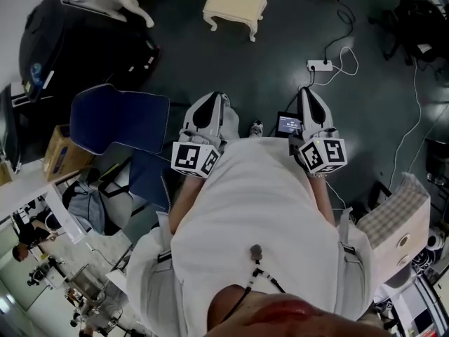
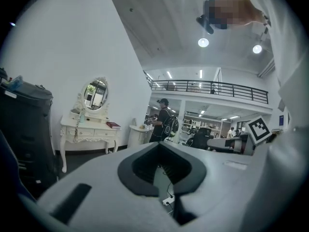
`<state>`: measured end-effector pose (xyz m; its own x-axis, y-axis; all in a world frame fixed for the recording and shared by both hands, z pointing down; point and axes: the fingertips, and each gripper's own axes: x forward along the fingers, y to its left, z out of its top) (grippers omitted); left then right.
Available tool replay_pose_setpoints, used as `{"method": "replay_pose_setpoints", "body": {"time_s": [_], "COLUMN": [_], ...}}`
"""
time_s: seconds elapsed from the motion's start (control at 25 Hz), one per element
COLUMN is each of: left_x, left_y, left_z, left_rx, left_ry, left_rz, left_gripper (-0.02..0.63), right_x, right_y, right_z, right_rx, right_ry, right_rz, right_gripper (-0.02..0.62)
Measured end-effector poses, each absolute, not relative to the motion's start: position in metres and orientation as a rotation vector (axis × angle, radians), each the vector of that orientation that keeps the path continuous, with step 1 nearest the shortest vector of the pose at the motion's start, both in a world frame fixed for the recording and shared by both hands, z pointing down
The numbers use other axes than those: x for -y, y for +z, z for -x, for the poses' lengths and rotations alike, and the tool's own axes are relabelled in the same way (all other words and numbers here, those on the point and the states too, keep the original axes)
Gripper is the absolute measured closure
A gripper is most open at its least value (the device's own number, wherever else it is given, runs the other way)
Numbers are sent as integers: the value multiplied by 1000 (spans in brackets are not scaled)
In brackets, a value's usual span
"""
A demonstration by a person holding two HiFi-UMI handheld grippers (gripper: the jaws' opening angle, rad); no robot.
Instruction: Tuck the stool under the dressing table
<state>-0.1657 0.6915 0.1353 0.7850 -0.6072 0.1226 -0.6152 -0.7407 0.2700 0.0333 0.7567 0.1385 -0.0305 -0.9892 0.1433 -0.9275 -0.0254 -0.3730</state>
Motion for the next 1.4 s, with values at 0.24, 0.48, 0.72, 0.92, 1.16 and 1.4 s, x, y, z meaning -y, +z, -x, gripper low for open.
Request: {"method": "replay_pose_setpoints", "body": {"time_s": [0.24, 0.48, 0.72, 0.92, 1.16, 1.4], "left_x": [-645, -560, -485, -437, -398, -373], "left_y": [149, 145, 149, 154, 165, 182], "left_z": [150, 141, 151, 163, 172, 132], "left_rx": [862, 782, 718, 715, 768, 764], "left_ry": [63, 18, 16, 36, 44, 90], "left_rz": [-2693, -2698, -2718, -2745, -2693, -2677], "left_gripper": [600, 598, 598, 598, 598, 599], "right_x": [-716, -648, -588, -539, -500, -466], "right_y": [145, 140, 144, 148, 157, 172], "right_z": [-41, -48, -46, -31, -25, -65], "right_rx": [-2047, -1994, -1863, -1864, -1908, -1897], "right_ry": [-572, -583, -623, -613, -675, -702], "right_rz": [2129, 2206, 2271, 2275, 2257, 2259], "right_gripper": [586, 586, 586, 586, 586, 586]}}
